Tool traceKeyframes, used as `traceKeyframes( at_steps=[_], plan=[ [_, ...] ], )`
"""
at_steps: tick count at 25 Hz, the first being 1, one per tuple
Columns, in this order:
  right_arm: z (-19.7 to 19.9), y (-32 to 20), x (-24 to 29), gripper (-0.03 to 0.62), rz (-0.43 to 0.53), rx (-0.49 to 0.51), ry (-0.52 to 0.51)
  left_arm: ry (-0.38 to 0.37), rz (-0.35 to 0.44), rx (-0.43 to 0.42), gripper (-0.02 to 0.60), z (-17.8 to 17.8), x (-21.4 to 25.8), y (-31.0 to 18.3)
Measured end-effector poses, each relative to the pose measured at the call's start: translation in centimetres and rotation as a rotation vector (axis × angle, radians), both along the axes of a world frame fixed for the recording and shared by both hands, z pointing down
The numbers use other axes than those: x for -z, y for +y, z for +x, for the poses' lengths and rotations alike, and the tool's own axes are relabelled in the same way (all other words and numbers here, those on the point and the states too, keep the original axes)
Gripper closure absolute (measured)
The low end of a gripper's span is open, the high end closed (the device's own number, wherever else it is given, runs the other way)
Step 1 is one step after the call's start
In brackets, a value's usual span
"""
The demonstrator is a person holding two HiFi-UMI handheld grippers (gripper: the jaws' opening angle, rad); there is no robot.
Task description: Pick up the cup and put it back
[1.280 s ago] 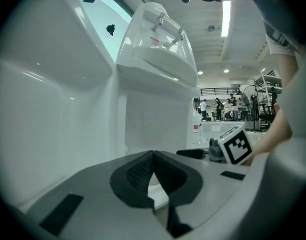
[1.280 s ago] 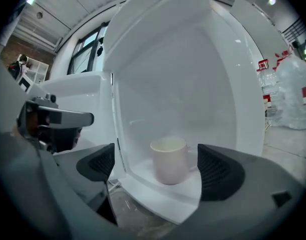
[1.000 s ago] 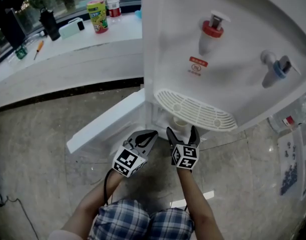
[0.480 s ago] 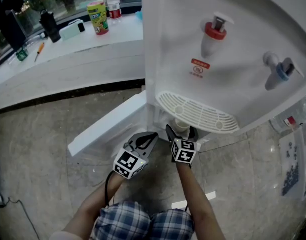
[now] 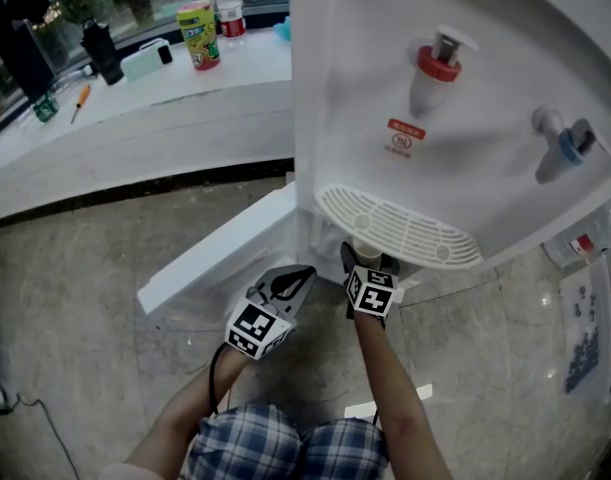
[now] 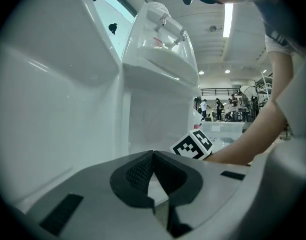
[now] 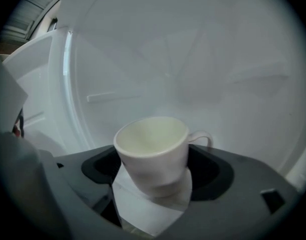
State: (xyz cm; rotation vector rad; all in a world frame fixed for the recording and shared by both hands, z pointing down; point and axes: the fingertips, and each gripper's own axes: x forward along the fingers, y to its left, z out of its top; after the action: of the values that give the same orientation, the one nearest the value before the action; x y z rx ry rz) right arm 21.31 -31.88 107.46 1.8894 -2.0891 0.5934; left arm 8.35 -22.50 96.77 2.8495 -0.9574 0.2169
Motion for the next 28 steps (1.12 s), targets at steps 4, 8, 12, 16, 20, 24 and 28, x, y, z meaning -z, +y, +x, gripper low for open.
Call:
traceKeyframes(
  at_steps=[4,8,12,16,20,24,28],
  plan=[
    [0.3,0.3,0.0,0.175,0.002,0.013,0.016,0.011,0.001,-0.003,0.557,0.2,0.1,0.2],
    [0.6,1.1,0.3,0.178,0.019,0.0,0.016,0.003,0.0,-0.006,0.557,0.2,0.1,0.5],
    [-0.3,2.2,1.4,0.178,0.046,0.063,0.065,0.003,0.0,-0.003,0.557,0.2,0.2,0.7],
    [-1.5,3.8,3.2,0.178,0.076,0.124,0.075,0.002,0.005,-0.007,0.557,0.6,0.4,1.0],
    [-2.0,6.4,5.6,0.178,0.108,0.165,0.048,0.004,0.014,-0.012,0.557,0.9,0.7,1.2],
    [-2.1,9.7,8.5,0.178,0.138,0.211,0.043,0.006,0.024,-0.01,0.557,1.0,1.0,1.4],
    [-1.5,13.0,11.1,0.178,0.167,0.243,0.029,0.009,0.031,-0.012,0.557,1.4,1.3,1.6]
  ],
)
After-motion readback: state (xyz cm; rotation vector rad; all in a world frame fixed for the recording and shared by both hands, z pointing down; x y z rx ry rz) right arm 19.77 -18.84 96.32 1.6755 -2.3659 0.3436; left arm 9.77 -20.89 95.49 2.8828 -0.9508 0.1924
